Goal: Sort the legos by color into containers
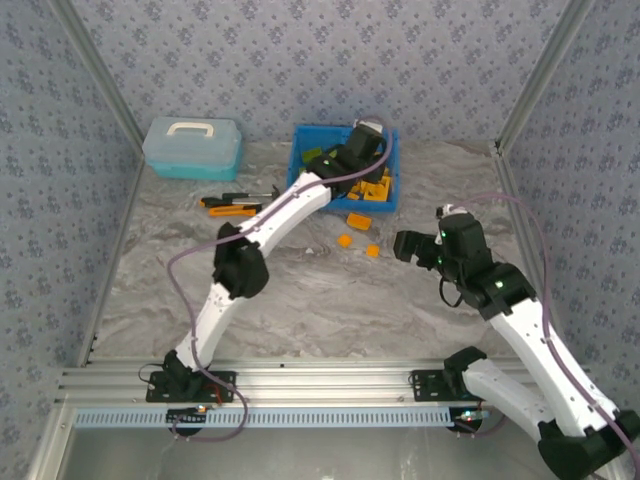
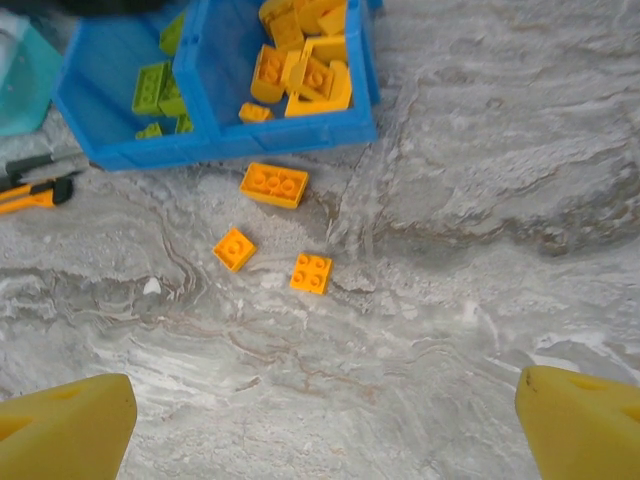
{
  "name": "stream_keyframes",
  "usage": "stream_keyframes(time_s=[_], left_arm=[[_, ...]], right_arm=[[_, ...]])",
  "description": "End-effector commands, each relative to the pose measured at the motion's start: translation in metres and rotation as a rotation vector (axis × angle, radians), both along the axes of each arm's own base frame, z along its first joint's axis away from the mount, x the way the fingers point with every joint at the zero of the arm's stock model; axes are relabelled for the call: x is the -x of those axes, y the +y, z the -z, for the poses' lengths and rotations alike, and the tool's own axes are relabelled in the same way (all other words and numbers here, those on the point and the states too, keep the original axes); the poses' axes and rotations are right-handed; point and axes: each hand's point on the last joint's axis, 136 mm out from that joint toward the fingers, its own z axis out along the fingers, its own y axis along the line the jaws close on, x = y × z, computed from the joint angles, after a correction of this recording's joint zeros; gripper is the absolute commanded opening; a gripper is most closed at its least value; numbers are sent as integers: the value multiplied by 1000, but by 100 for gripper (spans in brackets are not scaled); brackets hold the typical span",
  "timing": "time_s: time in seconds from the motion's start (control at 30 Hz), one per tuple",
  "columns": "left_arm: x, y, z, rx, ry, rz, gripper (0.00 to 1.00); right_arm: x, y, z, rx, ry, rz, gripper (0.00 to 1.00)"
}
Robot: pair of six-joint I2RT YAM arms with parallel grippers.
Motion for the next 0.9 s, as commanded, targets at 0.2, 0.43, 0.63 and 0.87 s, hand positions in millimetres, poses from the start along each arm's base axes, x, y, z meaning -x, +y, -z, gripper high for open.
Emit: stream_keyframes(time_s=[0.2,0.43,0.63,0.87], left_arm=[[117,71,-93,120,-75,211,70],[183,128,-42,93,0,241,96],[219,170,7,85,76,194,99],[230,187,26,90,105,146,99]], right_arm=[[-36,32,74,63,217,-16,100],[-65,50,134,142,387,13,96],[-86,61,176,201,470,55,83],[-102,65,209,212,520,131,72]])
